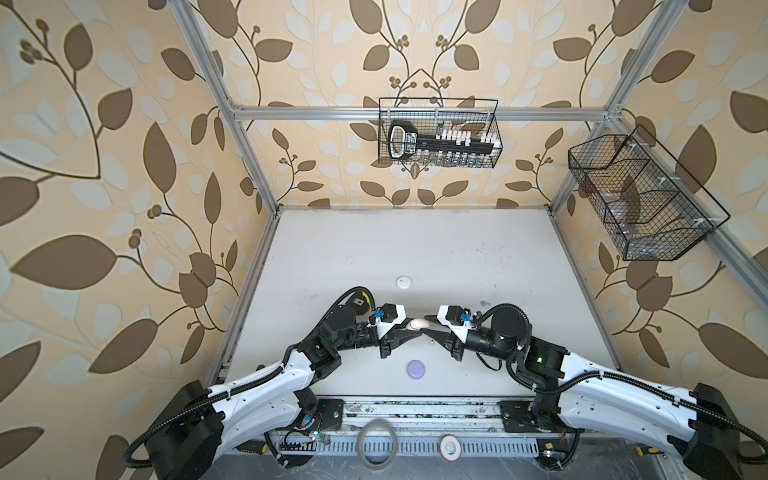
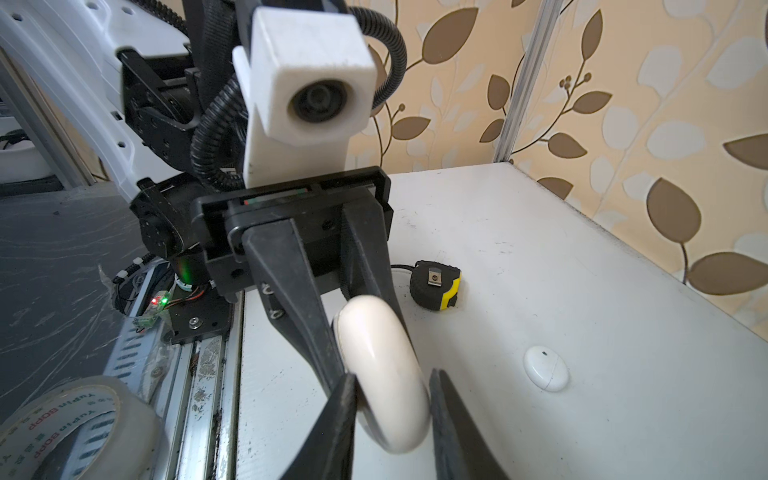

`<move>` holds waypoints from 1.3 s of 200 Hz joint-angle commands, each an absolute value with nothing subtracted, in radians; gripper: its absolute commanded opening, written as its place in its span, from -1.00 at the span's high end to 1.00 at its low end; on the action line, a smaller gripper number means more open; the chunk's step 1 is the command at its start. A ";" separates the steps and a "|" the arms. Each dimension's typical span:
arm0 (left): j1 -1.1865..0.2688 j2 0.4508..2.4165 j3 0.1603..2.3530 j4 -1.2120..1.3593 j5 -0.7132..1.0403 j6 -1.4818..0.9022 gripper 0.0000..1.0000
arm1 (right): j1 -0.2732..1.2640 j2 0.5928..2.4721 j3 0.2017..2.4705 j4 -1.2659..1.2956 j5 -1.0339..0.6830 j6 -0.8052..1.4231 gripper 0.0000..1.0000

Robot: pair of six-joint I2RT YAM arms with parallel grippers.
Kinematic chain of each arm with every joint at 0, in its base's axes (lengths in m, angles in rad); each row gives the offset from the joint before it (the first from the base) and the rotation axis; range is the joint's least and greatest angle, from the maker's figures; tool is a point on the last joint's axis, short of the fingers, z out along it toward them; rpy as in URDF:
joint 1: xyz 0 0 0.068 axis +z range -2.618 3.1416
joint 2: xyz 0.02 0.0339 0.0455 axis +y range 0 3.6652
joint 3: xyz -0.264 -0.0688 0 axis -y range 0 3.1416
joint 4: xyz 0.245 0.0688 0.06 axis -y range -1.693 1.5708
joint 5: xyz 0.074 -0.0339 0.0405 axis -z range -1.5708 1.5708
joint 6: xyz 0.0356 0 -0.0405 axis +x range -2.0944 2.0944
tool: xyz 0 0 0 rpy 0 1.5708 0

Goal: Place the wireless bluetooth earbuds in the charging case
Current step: 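Push the cream case lid open with the right gripper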

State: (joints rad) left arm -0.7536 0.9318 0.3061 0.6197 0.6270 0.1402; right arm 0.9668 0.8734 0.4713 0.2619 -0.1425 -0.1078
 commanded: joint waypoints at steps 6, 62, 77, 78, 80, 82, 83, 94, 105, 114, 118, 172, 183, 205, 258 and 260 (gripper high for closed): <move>-0.785 0.931 0.331 0.666 0.732 0.169 1.00 | 0.954 0.894 0.511 0.323 -0.094 -0.096 0.41; -0.785 0.943 0.341 0.659 0.745 0.170 1.00 | 0.934 0.883 0.499 0.339 -0.060 -0.066 0.47; -0.785 0.943 0.341 0.657 0.746 0.174 1.00 | 0.929 0.877 0.492 0.349 -0.061 -0.059 0.47; -0.785 0.943 0.340 0.657 0.746 0.174 1.00 | 0.929 0.877 0.491 0.350 -0.061 -0.059 0.47; -0.785 0.943 0.339 0.658 0.744 0.173 1.00 | 0.928 0.877 0.491 0.351 -0.062 -0.060 0.48; -0.785 0.945 0.339 0.657 0.744 0.174 1.00 | 0.928 0.876 0.489 0.352 -0.063 -0.059 0.48; -0.785 0.945 0.339 0.657 0.744 0.175 1.00 | 0.928 0.876 0.488 0.351 -0.062 -0.058 0.48; -0.785 0.948 0.340 0.657 0.744 0.175 1.00 | 0.926 0.881 0.491 0.351 -0.066 -0.057 0.48; -0.786 0.948 0.342 0.658 0.748 0.173 1.00 | 0.927 0.882 0.492 0.351 -0.067 -0.057 0.48; -0.786 0.948 0.343 0.655 0.750 0.173 1.00 | 0.925 0.886 0.491 0.356 -0.068 -0.054 0.49; -0.786 0.948 0.342 0.653 0.751 0.174 1.00 | 0.924 0.886 0.491 0.357 -0.069 -0.053 0.48; -0.787 0.946 0.336 0.668 0.742 0.164 1.00 | 0.925 0.892 0.494 0.354 -0.072 -0.045 0.46; -0.785 0.944 0.334 0.672 0.730 0.158 1.00 | 0.924 0.892 0.494 0.350 -0.048 -0.031 0.38; -0.785 0.946 0.306 0.743 0.707 0.121 1.00 | 0.894 0.879 0.492 0.345 0.004 0.054 0.14; -0.742 1.012 0.252 0.920 0.636 0.010 1.00 | 0.608 0.801 0.474 0.298 -0.126 0.341 0.07; -0.736 1.016 0.248 0.936 0.633 0.000 1.00 | 0.601 0.797 0.474 0.292 -0.123 0.351 0.08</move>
